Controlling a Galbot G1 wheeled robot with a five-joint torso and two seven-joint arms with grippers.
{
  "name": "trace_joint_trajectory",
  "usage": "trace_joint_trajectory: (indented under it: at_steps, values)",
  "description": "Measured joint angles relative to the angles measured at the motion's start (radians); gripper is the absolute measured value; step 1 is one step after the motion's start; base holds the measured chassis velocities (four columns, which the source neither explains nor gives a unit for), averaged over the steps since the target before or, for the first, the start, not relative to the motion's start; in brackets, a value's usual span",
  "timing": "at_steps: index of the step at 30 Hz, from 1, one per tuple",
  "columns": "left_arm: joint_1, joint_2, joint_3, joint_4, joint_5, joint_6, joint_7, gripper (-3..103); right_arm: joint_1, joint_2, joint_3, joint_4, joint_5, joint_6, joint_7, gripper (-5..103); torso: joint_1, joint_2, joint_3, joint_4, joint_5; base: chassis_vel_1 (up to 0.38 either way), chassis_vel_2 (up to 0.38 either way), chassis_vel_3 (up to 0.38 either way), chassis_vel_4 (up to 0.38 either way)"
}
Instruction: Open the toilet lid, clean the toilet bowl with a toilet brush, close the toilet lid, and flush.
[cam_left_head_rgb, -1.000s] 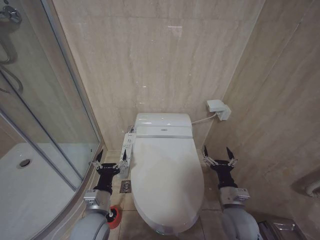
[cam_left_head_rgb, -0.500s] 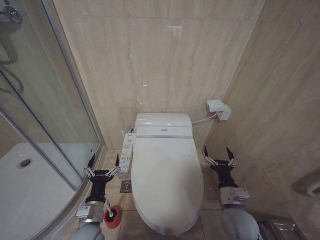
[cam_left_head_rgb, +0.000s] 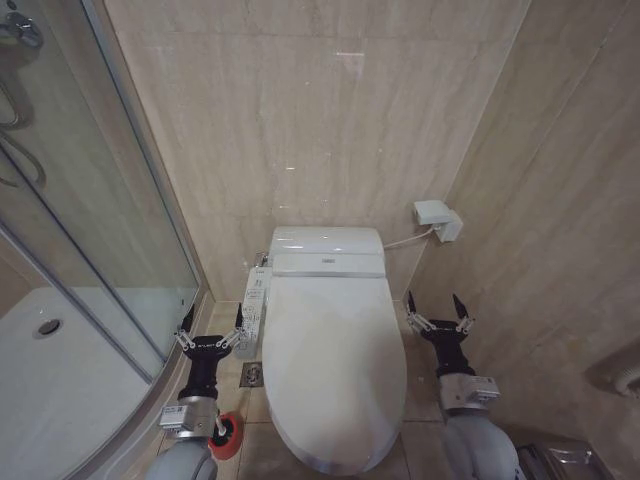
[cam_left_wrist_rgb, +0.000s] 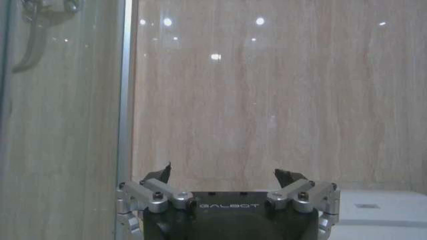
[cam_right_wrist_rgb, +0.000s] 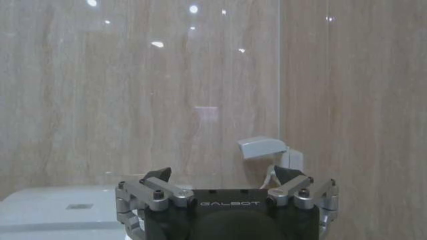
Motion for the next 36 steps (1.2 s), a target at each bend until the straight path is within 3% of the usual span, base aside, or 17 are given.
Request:
trace_joint_trajectory:
  at_steps: [36]
  values:
    - [-0.066,0.003,0.044,0.057,0.011,-0.01,0.028,100,0.0,0.0,0.0,0.0,0.0,0.0,0.0,100,0.0,0.0,0.0,-0.0004,0.0,-0.066,0.064,0.061,-0.069]
